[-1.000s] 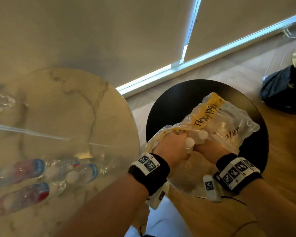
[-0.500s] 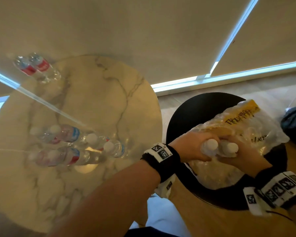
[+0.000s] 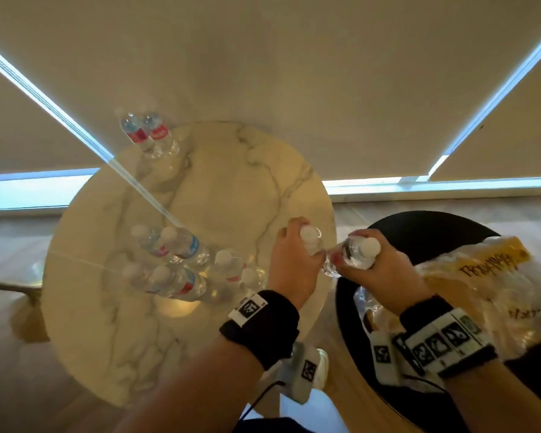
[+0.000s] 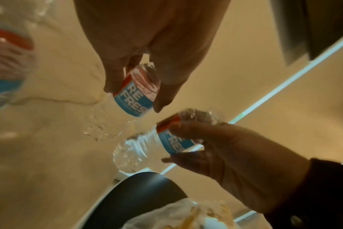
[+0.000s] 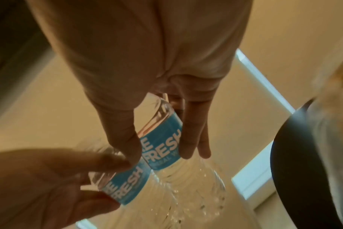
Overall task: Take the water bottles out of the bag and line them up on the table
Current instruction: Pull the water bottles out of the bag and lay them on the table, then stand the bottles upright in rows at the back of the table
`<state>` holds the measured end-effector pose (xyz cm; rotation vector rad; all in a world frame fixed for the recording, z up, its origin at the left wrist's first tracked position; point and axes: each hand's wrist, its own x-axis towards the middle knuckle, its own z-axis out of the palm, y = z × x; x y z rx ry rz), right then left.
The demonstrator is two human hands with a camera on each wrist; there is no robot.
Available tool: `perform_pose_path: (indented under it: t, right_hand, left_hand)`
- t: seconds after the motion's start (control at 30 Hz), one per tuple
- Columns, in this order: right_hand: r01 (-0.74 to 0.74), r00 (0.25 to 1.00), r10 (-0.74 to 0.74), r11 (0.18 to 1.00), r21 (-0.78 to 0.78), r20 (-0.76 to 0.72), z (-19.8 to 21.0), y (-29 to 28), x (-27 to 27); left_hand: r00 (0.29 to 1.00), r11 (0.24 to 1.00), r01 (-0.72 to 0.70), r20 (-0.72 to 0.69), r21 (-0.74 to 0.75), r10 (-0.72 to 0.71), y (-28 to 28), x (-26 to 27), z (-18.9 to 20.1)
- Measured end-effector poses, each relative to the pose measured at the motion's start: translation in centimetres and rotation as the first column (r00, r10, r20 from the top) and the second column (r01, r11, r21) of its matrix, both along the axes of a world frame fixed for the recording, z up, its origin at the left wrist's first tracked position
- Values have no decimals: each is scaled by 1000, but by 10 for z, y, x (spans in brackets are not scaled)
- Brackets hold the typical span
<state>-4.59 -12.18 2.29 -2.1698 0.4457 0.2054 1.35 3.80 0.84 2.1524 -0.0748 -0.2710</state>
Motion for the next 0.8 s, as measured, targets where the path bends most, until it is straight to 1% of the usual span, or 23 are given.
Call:
perform_pose_path:
  t: [0.03,0.1,0.13,0.2,0.27,0.33,0.4,0.5,0.63,0.7,0.8]
  right_hand:
    - [-20,1000,20,1000,1,-24,-12,14,14]
    - [-53,997,50,998,-45,-66,-34,34,36]
    - [-59,996,54,996,-65,-77,-42,41,44]
    - [-54,996,50,997,-57,-79,-56,48,52]
    - [-65,995,60,996,-56,-74,-63,52,54]
    - [-84,995,79,994,-71,-68,-64,55,55]
    - [-119,989,111,990,-74,-97,-63,55,57]
    - [-172,974,160,983,-64,-157,-56,52,60]
    - [-225,955,210,973,-51,-211,-27,50,57]
    - [-250,956,226,962,-111,-189,-7,51,55]
    - [-281,958,258,928,-243,-124,25,60,52]
  left_hand:
    - [998,999,-48,-36,20,49,3,6,-8]
    - [984,991,-131,-113,38,135,6,16,-19]
    - [976,984,-168,-135,51,174,8,19,-23]
    - [959,971,-227,-158,76,237,11,23,-31]
    - [944,960,-264,-178,98,278,13,24,-36]
    - [927,950,-300,-210,86,312,16,23,-38]
    - [910,941,-334,-246,48,335,19,23,-38]
    - [916,955,-297,-280,13,288,21,18,-23]
    - [971,987,-146,-202,-64,131,24,3,29]
    - [992,995,-84,-95,-62,78,35,-7,59]
    - [993,997,-72,95,-37,75,78,-12,95]
